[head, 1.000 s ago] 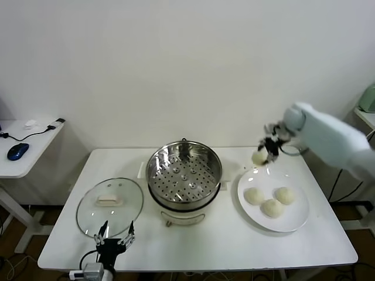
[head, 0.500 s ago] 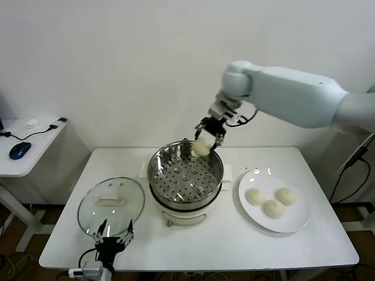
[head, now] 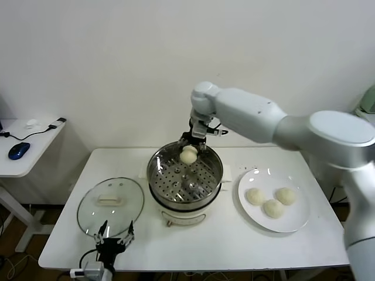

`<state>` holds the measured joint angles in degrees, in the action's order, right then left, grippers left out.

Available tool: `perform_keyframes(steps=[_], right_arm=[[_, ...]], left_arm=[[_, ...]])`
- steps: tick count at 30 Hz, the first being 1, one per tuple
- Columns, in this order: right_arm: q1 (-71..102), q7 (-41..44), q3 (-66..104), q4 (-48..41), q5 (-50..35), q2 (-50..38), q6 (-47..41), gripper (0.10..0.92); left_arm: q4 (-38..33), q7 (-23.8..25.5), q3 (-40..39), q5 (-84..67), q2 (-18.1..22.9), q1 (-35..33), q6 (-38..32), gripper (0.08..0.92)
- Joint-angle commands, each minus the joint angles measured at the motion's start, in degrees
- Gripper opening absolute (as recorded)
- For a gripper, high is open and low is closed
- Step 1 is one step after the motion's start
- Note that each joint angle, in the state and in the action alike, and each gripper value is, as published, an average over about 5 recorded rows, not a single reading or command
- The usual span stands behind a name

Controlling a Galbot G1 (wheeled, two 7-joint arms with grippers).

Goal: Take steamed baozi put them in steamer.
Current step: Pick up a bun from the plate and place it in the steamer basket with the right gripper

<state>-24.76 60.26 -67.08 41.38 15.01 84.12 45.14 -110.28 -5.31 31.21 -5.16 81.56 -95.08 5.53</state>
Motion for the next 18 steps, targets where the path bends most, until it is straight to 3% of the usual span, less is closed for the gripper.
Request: perform_keyframes(steps=[1, 5, 11, 15, 18], right_arm=[[6.0, -1.9, 5.1, -9.1, 8.6, 4.9, 4.9, 0.653], [6.7, -2.6, 5.3, -10.0, 8.5, 5.2, 4.9, 0.665], [3.0, -1.1, 4.3, -8.5, 1.6, 3.9, 4.9, 0.792], [-7.3, 5.2, -2.0, -2.6, -14.8, -0.2, 4.8, 0.821], [-18.2, 9.0, -13.8, 4.1, -35.7, -5.3, 0.3, 0.822]], left_arm=[[0.1, 0.0, 0.0, 0.0, 0.0, 0.0, 0.0, 0.823], [0.3, -0.1, -0.1, 0.0, 0.0, 0.1, -0.2, 0.823], [0.1, -0.2, 0.0, 0.0, 0.0, 0.0, -0.2, 0.823], [-0.7, -0.1, 0.1, 0.0, 0.0, -0.3, -0.1, 0.823], [-1.6, 0.1, 0.1, 0.3, 0.1, -0.7, 0.0, 0.823]])
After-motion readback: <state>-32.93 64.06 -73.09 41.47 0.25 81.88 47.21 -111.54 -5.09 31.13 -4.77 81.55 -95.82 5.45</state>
